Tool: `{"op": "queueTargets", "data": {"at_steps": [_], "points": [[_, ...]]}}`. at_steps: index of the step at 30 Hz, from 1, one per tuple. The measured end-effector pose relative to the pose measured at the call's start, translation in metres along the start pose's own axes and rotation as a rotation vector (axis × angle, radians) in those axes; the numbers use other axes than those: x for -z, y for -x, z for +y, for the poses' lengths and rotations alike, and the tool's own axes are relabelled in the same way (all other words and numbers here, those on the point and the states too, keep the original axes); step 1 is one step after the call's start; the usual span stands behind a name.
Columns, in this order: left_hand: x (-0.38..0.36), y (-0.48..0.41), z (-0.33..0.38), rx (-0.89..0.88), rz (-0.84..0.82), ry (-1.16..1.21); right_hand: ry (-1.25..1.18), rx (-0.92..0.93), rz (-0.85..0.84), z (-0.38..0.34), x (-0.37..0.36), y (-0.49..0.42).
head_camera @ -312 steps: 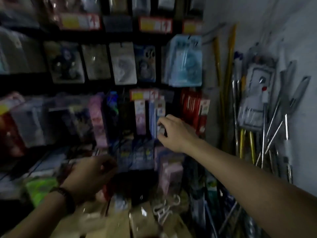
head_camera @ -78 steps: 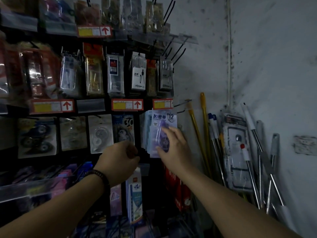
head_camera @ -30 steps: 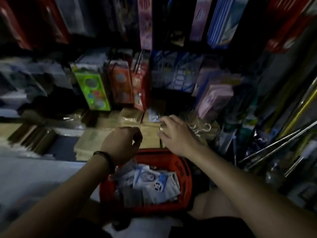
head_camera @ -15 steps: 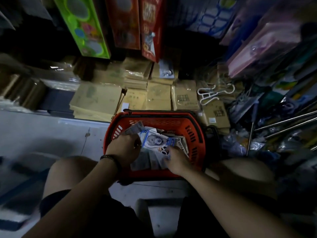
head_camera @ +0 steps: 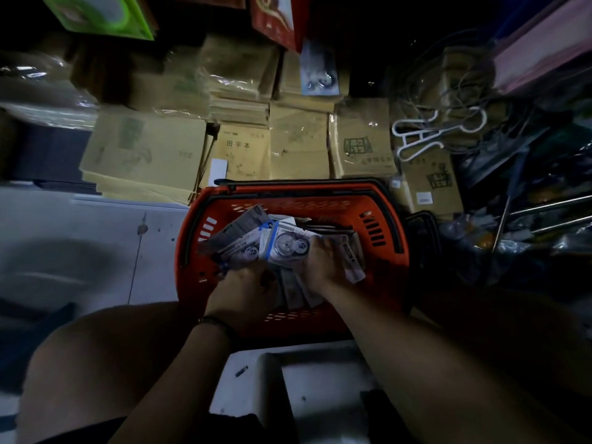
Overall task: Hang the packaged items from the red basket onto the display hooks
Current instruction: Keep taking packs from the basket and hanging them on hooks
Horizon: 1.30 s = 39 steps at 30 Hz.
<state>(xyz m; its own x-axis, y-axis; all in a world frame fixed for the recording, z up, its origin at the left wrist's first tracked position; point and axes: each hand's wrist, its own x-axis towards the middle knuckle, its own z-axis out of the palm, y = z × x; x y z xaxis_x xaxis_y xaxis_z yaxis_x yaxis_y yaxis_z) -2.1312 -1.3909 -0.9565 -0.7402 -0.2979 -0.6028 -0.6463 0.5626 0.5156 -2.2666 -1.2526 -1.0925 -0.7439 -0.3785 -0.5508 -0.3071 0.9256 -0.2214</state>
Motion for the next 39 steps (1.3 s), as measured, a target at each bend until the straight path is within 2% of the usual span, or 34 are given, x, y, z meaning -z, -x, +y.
{"op": "queueTargets", "data": {"at_steps": [8,12,17,20,22,24,28,31,33,34,36,37,39], "points": [[-0.005,-0.007,-0.004,-0.002,-0.015,0.0,0.079,0.024,0.026,-0.008,-0.015,-0.037],[-0.002,-0.005,-0.001,0.008,-0.018,0.012,0.182,0.025,0.136,-0.009,-0.002,-0.027],[0.002,-0.006,0.004,0.02,0.011,-0.007,0.061,0.13,0.225,0.001,0.022,0.004],[0.002,-0.004,0.003,0.027,0.069,0.0,-0.141,0.159,0.107,0.012,0.041,0.021],[-0.001,-0.002,0.001,0.033,0.136,0.029,-0.248,0.197,0.095,0.02,0.059,0.031],[-0.003,0.002,0.003,0.038,0.18,0.016,-0.27,0.297,0.056,0.022,0.079,0.04],[0.0,0.009,0.013,-0.074,0.174,-0.072,-0.276,0.486,-0.177,0.01,0.118,0.059],[0.002,0.013,0.008,-0.067,0.103,-0.077,-0.201,0.552,-0.15,0.003,0.123,0.063],[0.002,0.015,0.0,0.006,0.106,-0.044,-0.236,0.588,0.014,0.004,0.114,0.064],[0.004,0.017,-0.002,0.046,0.124,-0.05,-0.285,0.571,0.133,0.006,0.106,0.063],[0.006,0.016,-0.01,0.129,0.145,-0.064,-0.284,0.354,0.258,0.011,0.091,0.056],[0.007,0.015,-0.012,0.162,0.155,-0.055,-0.226,0.209,0.21,0.015,0.08,0.049],[0.007,0.011,-0.018,0.212,0.18,-0.031,-0.085,0.015,0.0,0.021,0.059,0.038]]}}
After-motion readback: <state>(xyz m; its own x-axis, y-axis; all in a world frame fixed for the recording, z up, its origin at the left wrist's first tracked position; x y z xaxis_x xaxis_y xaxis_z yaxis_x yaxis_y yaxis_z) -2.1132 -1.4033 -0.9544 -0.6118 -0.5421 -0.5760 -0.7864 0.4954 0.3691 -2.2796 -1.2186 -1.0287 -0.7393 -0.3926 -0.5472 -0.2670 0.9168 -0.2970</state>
